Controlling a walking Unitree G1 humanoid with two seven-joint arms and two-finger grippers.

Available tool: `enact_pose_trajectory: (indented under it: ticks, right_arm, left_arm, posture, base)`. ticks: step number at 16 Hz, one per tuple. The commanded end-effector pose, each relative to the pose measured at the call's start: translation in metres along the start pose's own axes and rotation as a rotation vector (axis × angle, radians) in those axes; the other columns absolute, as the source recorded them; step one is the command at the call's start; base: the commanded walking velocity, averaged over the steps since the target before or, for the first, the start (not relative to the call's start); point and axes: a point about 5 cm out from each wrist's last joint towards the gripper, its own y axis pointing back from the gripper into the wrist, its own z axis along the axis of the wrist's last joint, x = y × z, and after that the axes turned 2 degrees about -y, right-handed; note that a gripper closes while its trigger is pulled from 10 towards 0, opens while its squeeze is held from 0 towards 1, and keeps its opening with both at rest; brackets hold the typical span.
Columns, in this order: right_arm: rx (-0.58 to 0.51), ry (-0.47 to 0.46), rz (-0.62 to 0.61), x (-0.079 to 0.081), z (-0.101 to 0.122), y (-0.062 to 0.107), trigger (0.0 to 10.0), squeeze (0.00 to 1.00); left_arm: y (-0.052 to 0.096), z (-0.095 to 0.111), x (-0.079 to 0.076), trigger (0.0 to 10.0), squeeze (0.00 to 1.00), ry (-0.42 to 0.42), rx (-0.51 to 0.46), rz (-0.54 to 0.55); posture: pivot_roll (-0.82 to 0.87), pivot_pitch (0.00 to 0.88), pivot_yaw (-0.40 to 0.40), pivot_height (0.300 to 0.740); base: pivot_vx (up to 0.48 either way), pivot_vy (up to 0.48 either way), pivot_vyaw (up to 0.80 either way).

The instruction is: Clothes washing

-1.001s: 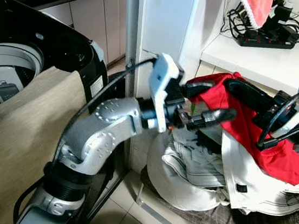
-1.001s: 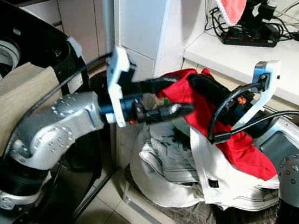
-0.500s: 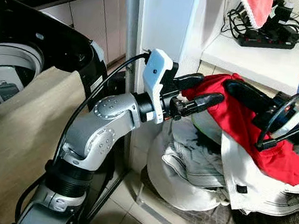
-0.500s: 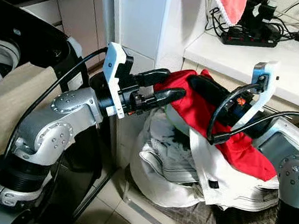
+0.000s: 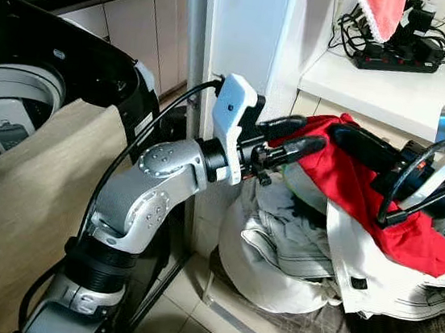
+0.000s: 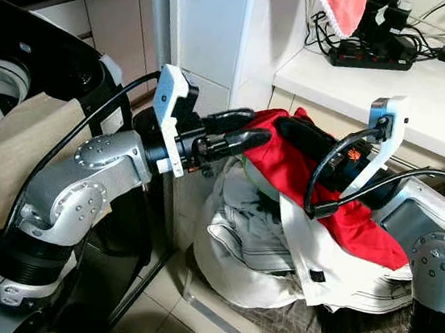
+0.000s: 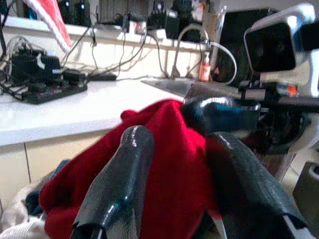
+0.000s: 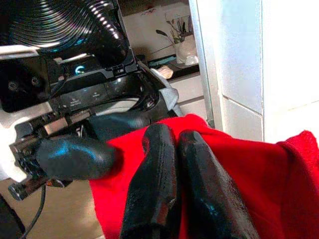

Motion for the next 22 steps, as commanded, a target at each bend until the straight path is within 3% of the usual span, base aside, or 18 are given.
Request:
enact_pose_trajectory:
  ticks: [1, 2, 3, 4, 5, 6, 7, 8, 9, 10, 20, 22]
  right_arm:
    - [-0.021, 0.048, 0.026, 0.0063, 0.0085, -0.0014, 0.0, 0.00]
    - [-0.021, 0.048, 0.026, 0.0063, 0.0085, -0.0014, 0.0, 0.00]
    - [-0.020, 0.048, 0.028, 0.0065, 0.0086, -0.0015, 0.0, 0.00]
    - [-0.020, 0.049, 0.028, 0.0066, 0.0085, -0.0015, 0.0, 0.00]
    - [-0.020, 0.049, 0.029, 0.0067, 0.0086, -0.0015, 0.0, 0.00]
    - [-0.019, 0.049, 0.029, 0.0067, 0.0086, -0.0016, 0.0, 0.00]
    - [-0.019, 0.050, 0.029, 0.0067, 0.0086, -0.0017, 0.0, 0.00]
    - [-0.019, 0.050, 0.029, 0.0067, 0.0086, -0.0016, 0.0, 0.00]
    - [-0.019, 0.050, 0.028, 0.0067, 0.0086, -0.0016, 0.0, 0.00]
    - [-0.019, 0.051, 0.028, 0.0067, 0.0086, -0.0016, 0.0, 0.00]
    - [-0.013, 0.052, 0.027, 0.0065, 0.0078, -0.0025, 0.0, 0.00]
    - [-0.013, 0.054, 0.024, 0.0064, 0.0079, -0.0026, 0.0, 0.00]
  left_arm:
    - [-0.0001, -0.0059, -0.0018, 5.9, 0.00, 0.002, 0.046, -0.005]
    - [0.0000, -0.0065, -0.0019, 5.9, 0.00, 0.004, 0.052, -0.006]
    - [0.0002, -0.0091, -0.0013, 10.0, 0.00, 0.025, 0.064, 0.003]
    - [0.0001, -0.0098, -0.0011, 10.0, 0.00, 0.042, 0.066, 0.005]
    - [-0.0002, -0.0096, 0.0000, 10.0, 0.71, 0.044, 0.063, 0.016]
    - [-0.0004, -0.0096, 0.0002, 10.0, 1.00, 0.047, 0.064, 0.016]
    - [-0.0002, -0.0094, -0.0002, 10.0, 1.00, 0.038, 0.068, 0.006]
    - [0.0004, -0.0097, -0.0012, 3.4, 1.00, 0.033, 0.072, -0.006]
    - [0.0007, -0.0099, -0.0015, 0.0, 0.95, 0.037, 0.074, -0.009]
    - [0.0010, -0.0102, -0.0021, 0.0, 0.00, 0.038, 0.080, -0.019]
    - [0.0023, -0.0124, 0.0002, 0.0, 0.00, 0.052, 0.096, -0.007]
    - [0.0020, -0.0144, 0.0057, 0.0, 0.00, 0.043, 0.122, 0.060]
  posture:
    - [-0.13, 0.000, 0.029, 0.740]
    - [-0.13, 0.000, 0.029, 0.740]
    - [-0.13, 0.000, 0.029, 0.740]
    - [-0.13, 0.000, 0.029, 0.740]
    - [-0.13, 0.000, 0.029, 0.740]
    - [-0.13, 0.000, 0.029, 0.740]
    - [-0.13, 0.000, 0.030, 0.740]
    - [-0.13, 0.000, 0.031, 0.740]
    - [-0.13, 0.000, 0.031, 0.740]
    - [-0.13, 0.000, 0.031, 0.740]
    - [-0.13, 0.000, 0.030, 0.740]
    - [-0.13, 0.000, 0.031, 0.740]
  base:
    - [0.000, 0.000, 0.00]
    - [0.000, 0.000, 0.00]
    - [0.000, 0.000, 0.00]
    - [0.000, 0.000, 0.00]
    - [0.000, 0.000, 0.00]
    - [0.000, 0.000, 0.00]
    - [0.000, 0.000, 0.00]
    - [0.000, 0.000, 0.00]
    - [0.000, 0.000, 0.00]
    - [0.000, 0.000, 0.00]
    - [0.000, 0.000, 0.00]
    - [0.000, 0.000, 0.00]
